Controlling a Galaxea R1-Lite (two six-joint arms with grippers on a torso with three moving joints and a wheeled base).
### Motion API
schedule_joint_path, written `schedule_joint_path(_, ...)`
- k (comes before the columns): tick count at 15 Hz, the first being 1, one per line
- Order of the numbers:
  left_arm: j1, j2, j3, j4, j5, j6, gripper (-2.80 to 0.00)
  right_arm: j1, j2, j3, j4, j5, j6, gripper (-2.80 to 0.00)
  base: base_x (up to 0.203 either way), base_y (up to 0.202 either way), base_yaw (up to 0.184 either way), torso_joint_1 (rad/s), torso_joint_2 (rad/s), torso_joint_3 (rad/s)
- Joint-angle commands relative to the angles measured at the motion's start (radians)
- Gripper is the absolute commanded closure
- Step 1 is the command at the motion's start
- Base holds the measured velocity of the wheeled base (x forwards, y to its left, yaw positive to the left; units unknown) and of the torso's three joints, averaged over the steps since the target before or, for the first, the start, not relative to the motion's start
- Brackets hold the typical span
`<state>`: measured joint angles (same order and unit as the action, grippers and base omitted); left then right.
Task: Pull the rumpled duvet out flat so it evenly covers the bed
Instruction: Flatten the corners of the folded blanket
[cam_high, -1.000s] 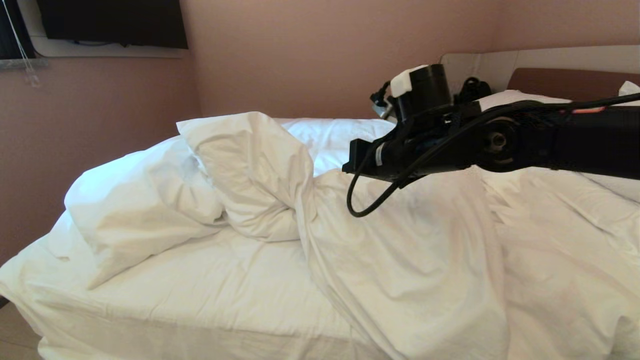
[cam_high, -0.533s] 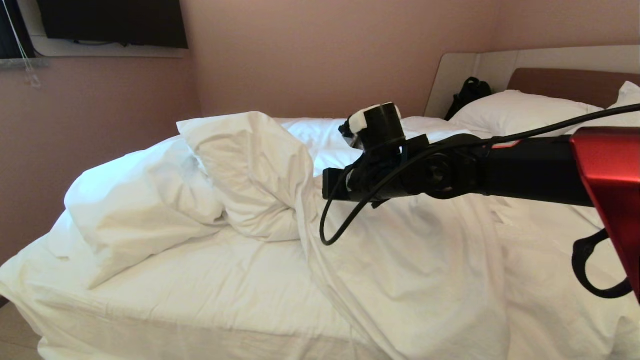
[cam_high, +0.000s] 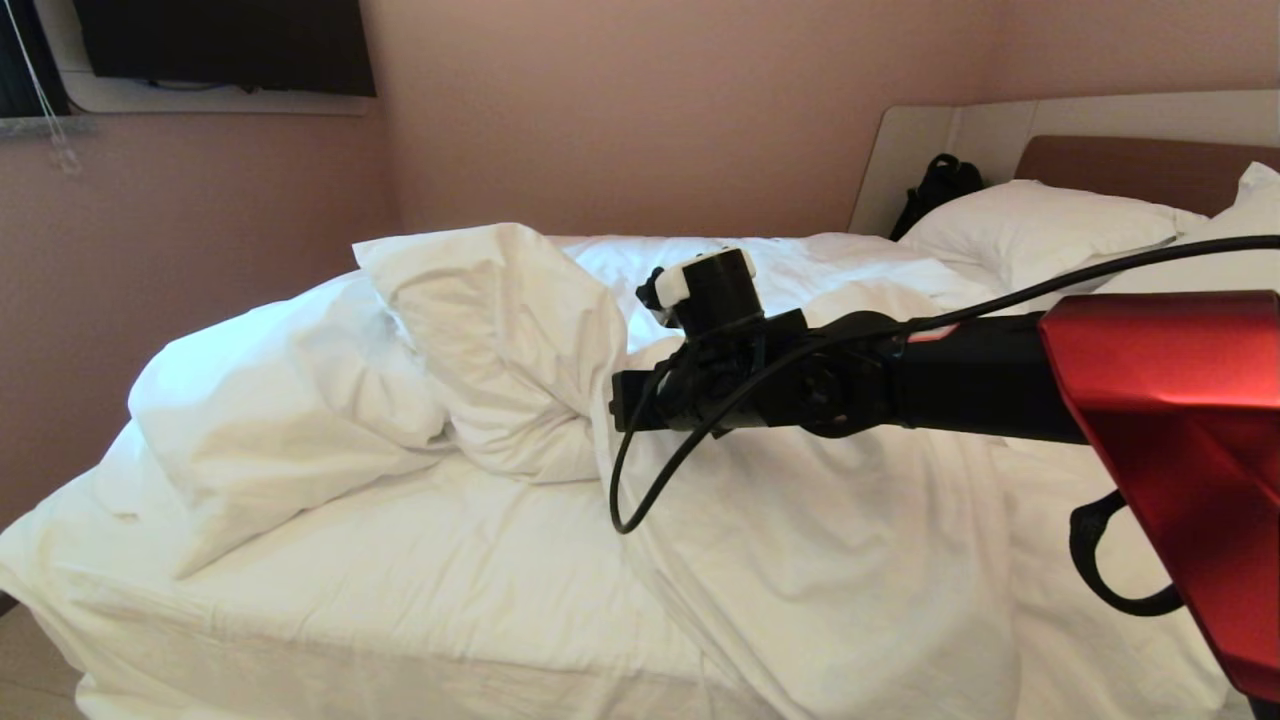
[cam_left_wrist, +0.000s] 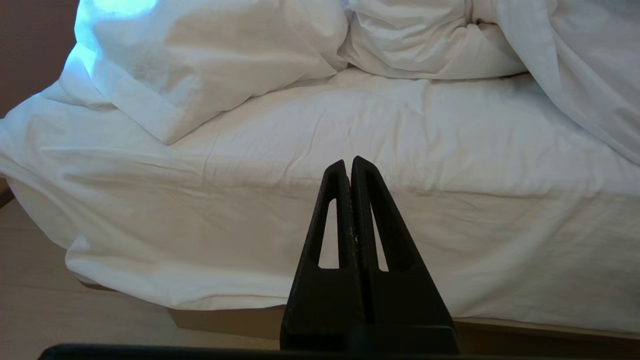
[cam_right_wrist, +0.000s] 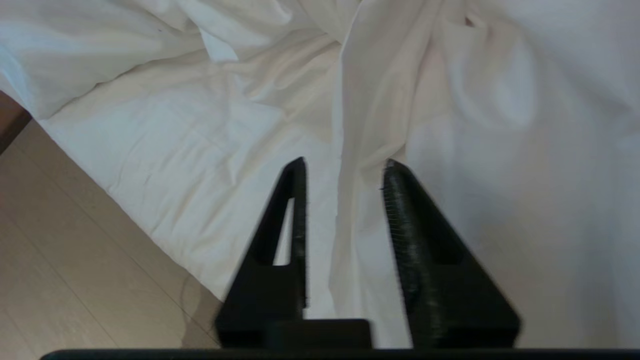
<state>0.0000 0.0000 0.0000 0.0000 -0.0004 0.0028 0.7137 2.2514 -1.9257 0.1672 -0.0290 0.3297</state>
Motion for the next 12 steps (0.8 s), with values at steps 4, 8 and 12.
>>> schedule_joint_path(4,0.0,0.0,0.0,0.0,0.0,0.0,0.0,0.01,0.032,0.001,-0.031,-0.007,-0.066,-2.8,0.0,0.0,0.0,0.0,0.0,0.0)
schedule_joint_path(8,0.0,0.0,0.0,0.0,0.0,0.0,0.0,0.01,0.086,0.001,-0.059,-0.047,-0.125,-2.8,0.0,0.0,0.0,0.0,0.0,0.0)
schedule_joint_path(12,0.0,0.0,0.0,0.0,0.0,0.0,0.0,0.009,0.19,0.001,-0.159,-0.105,-0.162,-2.8,0.0,0.0,0.0,0.0,0.0,0.0)
